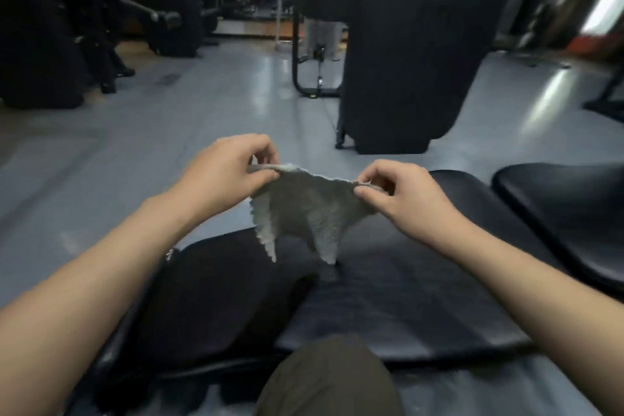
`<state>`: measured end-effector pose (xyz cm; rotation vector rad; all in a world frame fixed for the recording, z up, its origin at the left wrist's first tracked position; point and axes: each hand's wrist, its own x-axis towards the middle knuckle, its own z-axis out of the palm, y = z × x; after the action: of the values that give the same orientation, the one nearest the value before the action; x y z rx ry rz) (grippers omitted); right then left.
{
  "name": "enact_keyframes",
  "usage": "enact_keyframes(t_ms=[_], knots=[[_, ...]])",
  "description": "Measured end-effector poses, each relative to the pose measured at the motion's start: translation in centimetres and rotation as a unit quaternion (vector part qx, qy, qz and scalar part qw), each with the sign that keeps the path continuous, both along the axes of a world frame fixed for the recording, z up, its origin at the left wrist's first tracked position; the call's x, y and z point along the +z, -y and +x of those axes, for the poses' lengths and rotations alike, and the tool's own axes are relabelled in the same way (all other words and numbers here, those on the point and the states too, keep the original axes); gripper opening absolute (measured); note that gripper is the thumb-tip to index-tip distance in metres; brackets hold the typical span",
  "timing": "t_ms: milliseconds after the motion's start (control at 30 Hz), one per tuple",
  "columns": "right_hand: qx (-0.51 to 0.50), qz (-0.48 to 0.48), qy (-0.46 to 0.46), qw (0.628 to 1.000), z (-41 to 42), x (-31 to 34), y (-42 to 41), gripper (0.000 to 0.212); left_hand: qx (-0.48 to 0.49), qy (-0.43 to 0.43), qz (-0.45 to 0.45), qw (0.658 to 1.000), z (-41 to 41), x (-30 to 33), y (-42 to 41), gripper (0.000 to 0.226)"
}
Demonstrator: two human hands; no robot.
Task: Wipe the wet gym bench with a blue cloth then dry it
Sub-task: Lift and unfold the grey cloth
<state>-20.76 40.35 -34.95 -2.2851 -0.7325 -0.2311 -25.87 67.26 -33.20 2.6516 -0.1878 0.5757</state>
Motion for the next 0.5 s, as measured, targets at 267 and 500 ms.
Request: enact_keyframes(t_ms=[267, 500], knots=[[-0.141, -0.006, 0.066, 0.988, -1.5, 7.2, 18.7, 0.015, -0.138, 0.049, -0.018, 0.989, 5.9, 7.1, 18.4, 0.011], [-0.266, -0.064, 0.11, 0.956, -2.8, 10.3, 29.1, 0.01, -0.237, 0.076, -0.03, 0.968, 10.1, 8.8, 28.8, 0.009]])
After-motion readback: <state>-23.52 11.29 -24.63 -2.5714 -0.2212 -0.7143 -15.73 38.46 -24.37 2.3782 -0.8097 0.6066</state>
